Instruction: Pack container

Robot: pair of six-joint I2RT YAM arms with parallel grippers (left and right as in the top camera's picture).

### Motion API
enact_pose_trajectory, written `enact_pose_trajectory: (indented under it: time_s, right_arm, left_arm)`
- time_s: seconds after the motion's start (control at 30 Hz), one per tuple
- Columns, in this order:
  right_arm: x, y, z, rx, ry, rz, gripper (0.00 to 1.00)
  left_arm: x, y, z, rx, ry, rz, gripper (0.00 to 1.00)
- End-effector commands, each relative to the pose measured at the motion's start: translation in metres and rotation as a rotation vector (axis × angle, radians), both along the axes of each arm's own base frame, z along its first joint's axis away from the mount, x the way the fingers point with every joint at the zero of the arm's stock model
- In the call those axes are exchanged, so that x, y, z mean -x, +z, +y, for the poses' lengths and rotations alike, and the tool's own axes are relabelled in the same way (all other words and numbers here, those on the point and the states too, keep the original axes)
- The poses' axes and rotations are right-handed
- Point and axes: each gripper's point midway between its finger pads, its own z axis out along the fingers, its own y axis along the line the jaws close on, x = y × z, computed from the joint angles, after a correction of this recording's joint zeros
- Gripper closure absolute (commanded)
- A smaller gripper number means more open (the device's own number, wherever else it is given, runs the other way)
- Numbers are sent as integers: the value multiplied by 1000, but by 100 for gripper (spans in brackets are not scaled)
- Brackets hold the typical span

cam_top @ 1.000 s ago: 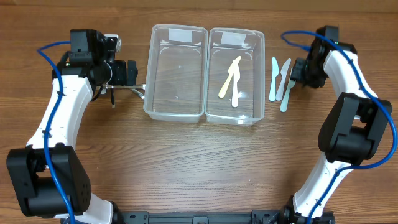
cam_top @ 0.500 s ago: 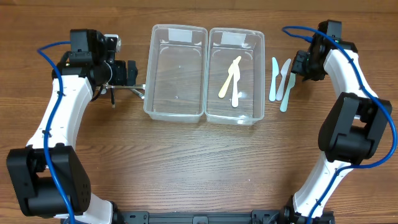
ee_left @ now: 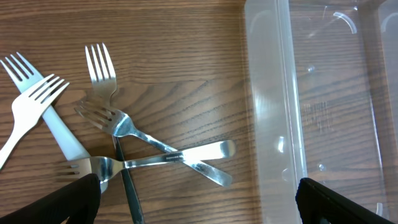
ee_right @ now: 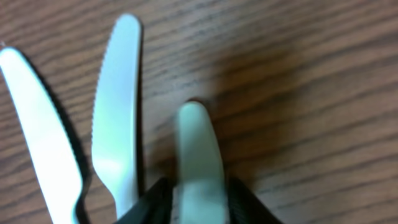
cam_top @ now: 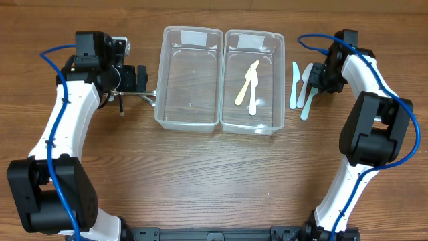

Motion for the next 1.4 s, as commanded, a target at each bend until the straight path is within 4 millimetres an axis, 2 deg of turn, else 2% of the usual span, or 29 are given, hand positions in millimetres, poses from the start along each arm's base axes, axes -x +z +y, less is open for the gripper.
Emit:
enact_pose_trajectory:
  time_s: [0.0,0.13,0.4,0.5,0.57,0.63,0.9,1.1,1.23,1.37]
  right_arm:
    - [14,-20,2,-12,-3,80,76]
    - [25,-24,4,-21,-7,127,85]
    - [32,-24,-2,13,-36,158,86]
    - [35,-24,-1,9,-35,168,84]
    - [37,-22,2,-8,-32,175,73]
    - [36,-18,3,-17,-31,165,69]
    - [21,28,15,-80,-18,41,57]
    - [28,25,18,-89,-23,76,59]
    - [32,25,18,-88,-23,92,64]
    - [40,24,18,-63,-9,127,64]
  left_arm:
    - [-7,8,-4,2,-30,-25,0]
    - [-7,8,-4,2,-30,-26,0]
    - [-7,8,-4,2,-30,-25,0]
    - [-7,8,-4,2,-30,-25,0]
    - [-7,8,-4,2,-30,-25,0]
    - [-7,8,-4,2,-30,-25,0]
    - [-7,8,-4,2,-30,-25,0]
    - [-7,8,-4,2,-30,-25,0]
    - [-7,8,-4,2,-30,-25,0]
    - [-7,8,-4,2,-30,-25,0]
